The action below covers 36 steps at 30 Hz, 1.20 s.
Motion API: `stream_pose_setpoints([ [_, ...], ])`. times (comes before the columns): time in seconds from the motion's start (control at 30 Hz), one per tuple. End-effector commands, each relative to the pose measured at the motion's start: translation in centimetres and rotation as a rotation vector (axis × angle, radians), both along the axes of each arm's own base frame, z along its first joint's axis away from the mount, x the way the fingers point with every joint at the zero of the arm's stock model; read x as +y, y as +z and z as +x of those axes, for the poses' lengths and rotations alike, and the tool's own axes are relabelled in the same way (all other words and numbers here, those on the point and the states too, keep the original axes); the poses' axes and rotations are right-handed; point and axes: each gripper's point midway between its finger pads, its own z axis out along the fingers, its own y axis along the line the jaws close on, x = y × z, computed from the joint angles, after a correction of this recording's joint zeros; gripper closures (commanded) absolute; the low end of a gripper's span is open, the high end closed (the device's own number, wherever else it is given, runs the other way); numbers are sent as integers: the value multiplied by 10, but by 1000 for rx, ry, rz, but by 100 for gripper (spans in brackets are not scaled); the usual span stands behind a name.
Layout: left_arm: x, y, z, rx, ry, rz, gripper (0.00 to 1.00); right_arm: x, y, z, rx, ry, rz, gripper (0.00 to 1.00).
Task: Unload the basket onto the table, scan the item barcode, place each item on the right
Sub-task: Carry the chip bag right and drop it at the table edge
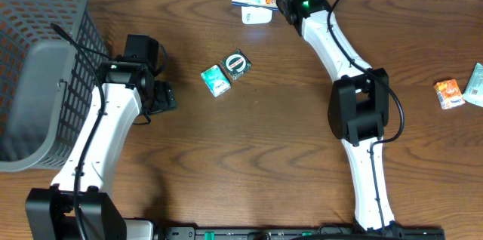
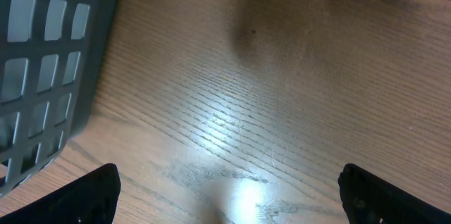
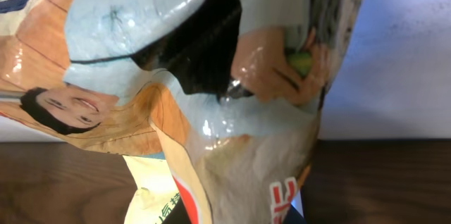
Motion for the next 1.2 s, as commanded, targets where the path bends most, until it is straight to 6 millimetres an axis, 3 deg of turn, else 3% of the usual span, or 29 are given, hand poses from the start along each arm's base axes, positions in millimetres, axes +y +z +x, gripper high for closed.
stream_pose_setpoints([
  [0.0,4,-1,-2,2,19,18,2,-31,60,2,-75,-45,1,99],
  [0.17,4,-1,-2,2,19,18,2,-106,94,-9,-25,-137,-37,99],
  [0.3,4,-1,-2,2,19,18,2,-176,98,-30,60,-186,-183,99],
  [0.33,4,-1,-2,2,19,18,2,-207,92,-40,116,-236,-247,99],
  [0.37,4,-1,-2,2,19,18,2,-225,87,-47,154,-275,-285,99],
  [0.4,4,0,-2,2,19,18,2,-276,74,-68,262,-409,-378,99],
  [0.43,4,0,-2,2,19,18,2,-300,67,-81,320,-479,-425,99],
  [0.47,4,0,-2,2,19,18,2,-348,53,-110,446,-585,-531,99],
  [0.53,4,0,-2,2,19,18,2,-384,41,-136,555,-654,-594,99],
  [0.63,4,-1,-2,2,19,18,2,-423,28,-164,666,-710,-606,97],
  [0.67,4,0,-2,2,19,18,2,-431,25,-170,688,-721,-602,89],
  [0.7,4,0,-2,2,19,18,2,-448,17,-183,735,-735,-571,37],
  [0.73,4,-1,-2,2,19,18,2,-451,12,-186,748,-721,-537,1],
  [0.83,4,-1,-2,2,19,18,2,-443,1,-187,760,-624,-393,1],
  [0.93,4,0,-2,2,19,18,2,-419,-3,-179,737,-492,-233,1],
  [1.07,4,-1,-2,2,19,18,2,-363,4,-162,674,-258,-4,1],
  [1.17,4,-1,-2,2,19,18,2,-301,22,-157,633,-30,186,1],
])
